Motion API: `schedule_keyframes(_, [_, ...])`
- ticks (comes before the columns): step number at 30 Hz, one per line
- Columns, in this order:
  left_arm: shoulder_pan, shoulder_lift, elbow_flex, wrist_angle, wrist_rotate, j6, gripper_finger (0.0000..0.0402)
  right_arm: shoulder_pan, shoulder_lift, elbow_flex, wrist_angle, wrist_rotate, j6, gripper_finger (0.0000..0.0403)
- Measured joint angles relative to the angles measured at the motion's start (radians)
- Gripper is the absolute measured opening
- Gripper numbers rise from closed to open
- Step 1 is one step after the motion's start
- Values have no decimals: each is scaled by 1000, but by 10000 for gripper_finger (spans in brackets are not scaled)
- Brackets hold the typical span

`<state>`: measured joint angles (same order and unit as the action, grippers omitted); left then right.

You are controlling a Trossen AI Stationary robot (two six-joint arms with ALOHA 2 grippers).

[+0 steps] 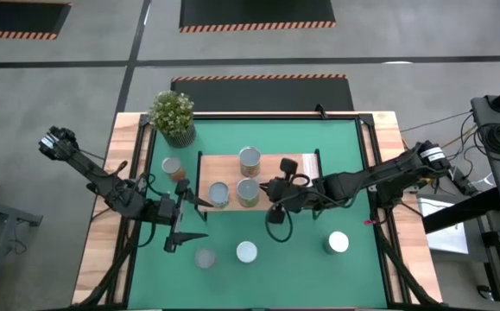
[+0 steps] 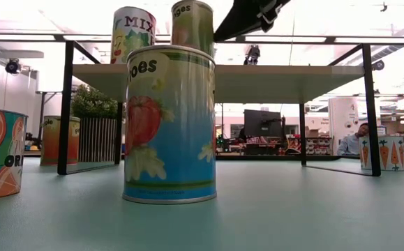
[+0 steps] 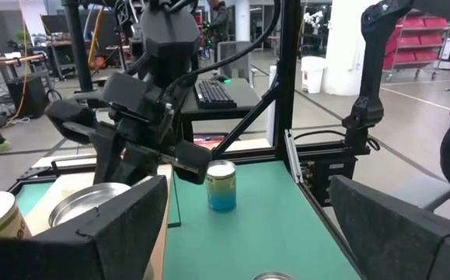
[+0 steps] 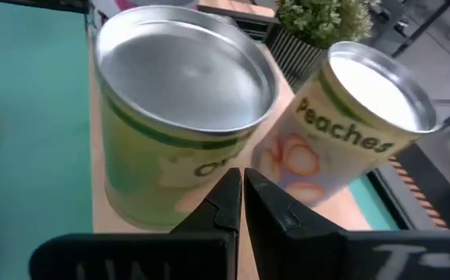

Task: Pick and place cans onto a shelf
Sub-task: Put the canned of oranges on the shelf

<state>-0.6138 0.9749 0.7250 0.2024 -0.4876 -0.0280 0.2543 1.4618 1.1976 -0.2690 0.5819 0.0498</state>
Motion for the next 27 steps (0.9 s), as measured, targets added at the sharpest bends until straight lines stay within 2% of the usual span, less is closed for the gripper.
schedule_keyframes(4, [0, 0, 0, 0, 0, -10, 340, 0, -18, 31, -80, 24, 1, 9])
schedule_keyframes(9, [0, 0, -1, 0, 0, -11, 340, 2, -60, 84, -86, 15, -12, 9])
schedule_keyframes(21, [0, 0, -1, 6, 0, -8, 340, -18, 29, 237, -73, -217, -114, 9])
schedule_keyframes(27, [0, 0, -1, 7, 0, -8, 340, -18, 61, 273, -101, -223, -130, 9])
